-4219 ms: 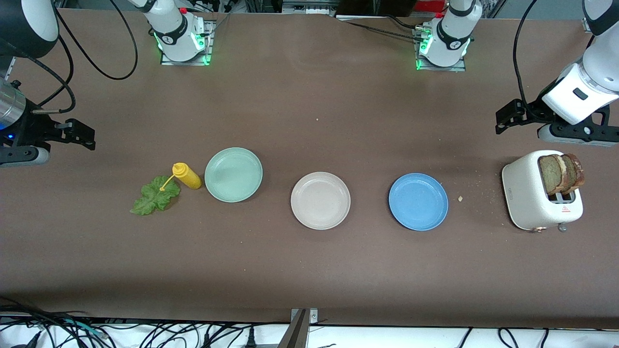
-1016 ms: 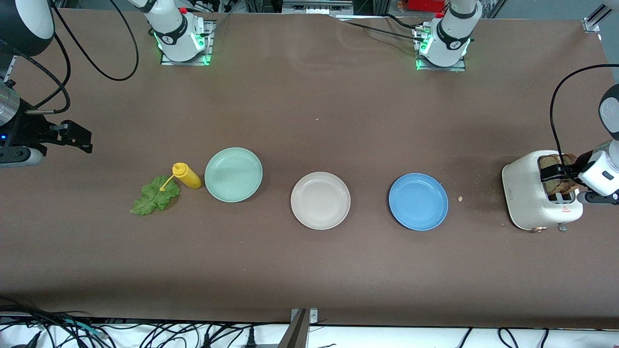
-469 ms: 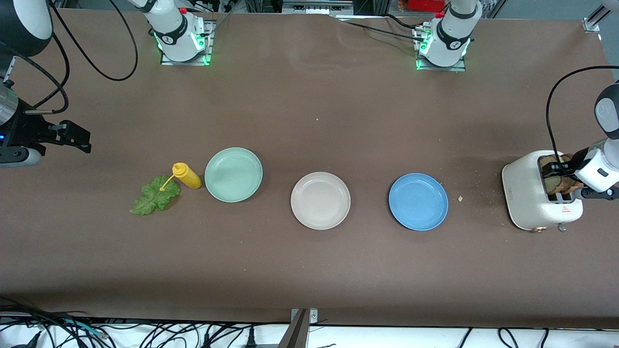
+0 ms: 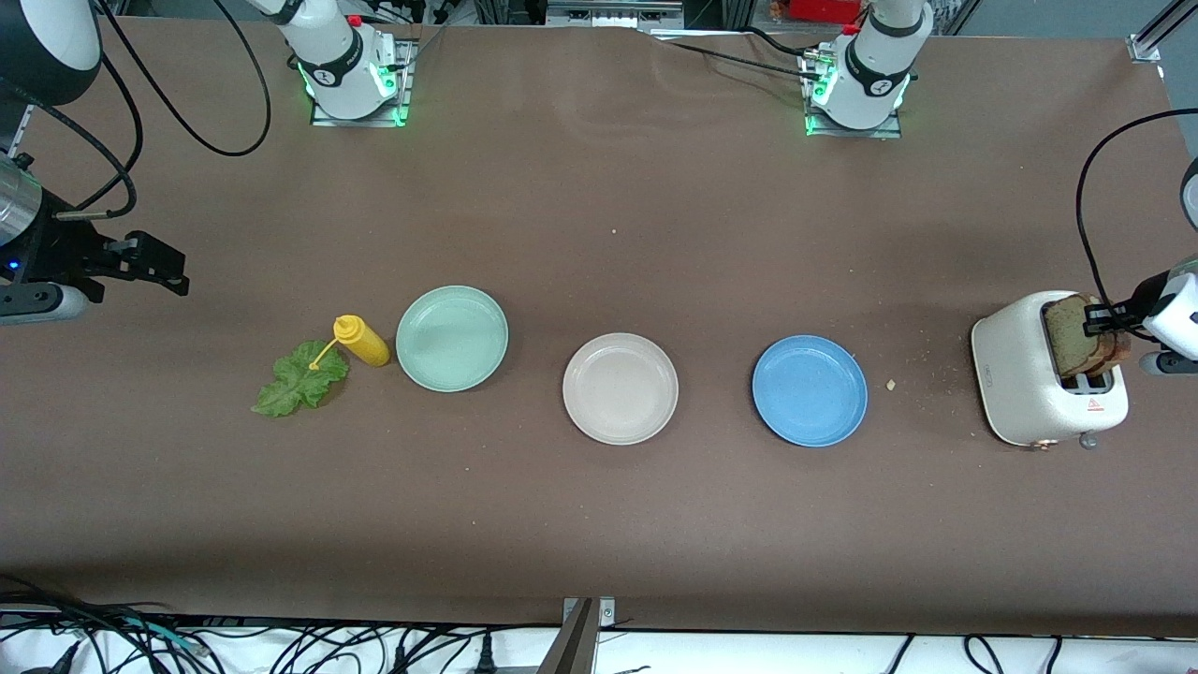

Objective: Make sandwich in beige plate with both arms
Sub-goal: 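Grasp a toast slice with the left gripper and lift it out, then carry the toast with the left gripper and lower it onto the beige plate, then open the left gripper and draw it back toward the toaster, then move the right gripper toward the yellow mustard bottle, then close the right gripper around the yellow mustard bottle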

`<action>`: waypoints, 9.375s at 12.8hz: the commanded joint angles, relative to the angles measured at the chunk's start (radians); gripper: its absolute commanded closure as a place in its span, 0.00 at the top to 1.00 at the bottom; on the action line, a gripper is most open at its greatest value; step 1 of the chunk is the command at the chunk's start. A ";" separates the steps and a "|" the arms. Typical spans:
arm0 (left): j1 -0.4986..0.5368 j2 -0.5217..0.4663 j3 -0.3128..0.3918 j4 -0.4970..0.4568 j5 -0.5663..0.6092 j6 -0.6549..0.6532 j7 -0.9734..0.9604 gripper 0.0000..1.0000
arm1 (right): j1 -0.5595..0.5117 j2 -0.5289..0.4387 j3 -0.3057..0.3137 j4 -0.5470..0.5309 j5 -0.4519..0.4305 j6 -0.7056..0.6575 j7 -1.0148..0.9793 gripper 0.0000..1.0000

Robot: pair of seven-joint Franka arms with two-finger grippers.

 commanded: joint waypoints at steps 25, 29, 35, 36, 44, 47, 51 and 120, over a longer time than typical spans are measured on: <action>-0.341 0.451 -0.245 0.346 -1.068 0.005 0.092 0.00 | -0.001 -0.005 -0.002 0.011 0.018 -0.019 0.010 1.00; -0.385 0.598 -0.243 0.345 -1.254 0.070 0.363 0.00 | -0.001 -0.005 -0.002 0.012 0.018 -0.019 0.008 1.00; -0.422 0.663 -0.243 0.337 -1.299 0.119 0.462 0.00 | -0.001 -0.006 0.000 0.012 0.018 -0.019 0.010 1.00; -0.440 0.668 -0.243 0.336 -1.302 0.127 0.461 0.04 | -0.001 -0.005 -0.002 0.012 0.018 -0.019 0.010 1.00; -0.421 0.628 -0.219 0.345 -1.168 0.158 0.501 1.00 | -0.001 -0.002 0.000 0.012 0.016 -0.019 0.008 1.00; -0.398 0.596 -0.216 0.340 -1.039 0.147 0.493 1.00 | 0.001 0.000 0.001 0.012 0.018 -0.017 0.010 1.00; -0.361 0.493 -0.213 0.339 -0.757 0.103 0.319 1.00 | -0.004 0.012 0.000 0.007 0.009 -0.016 0.008 1.00; -0.278 -0.346 -0.056 0.024 -0.173 -0.290 -0.121 1.00 | -0.174 0.676 -0.030 -0.246 1.158 0.035 -2.247 0.02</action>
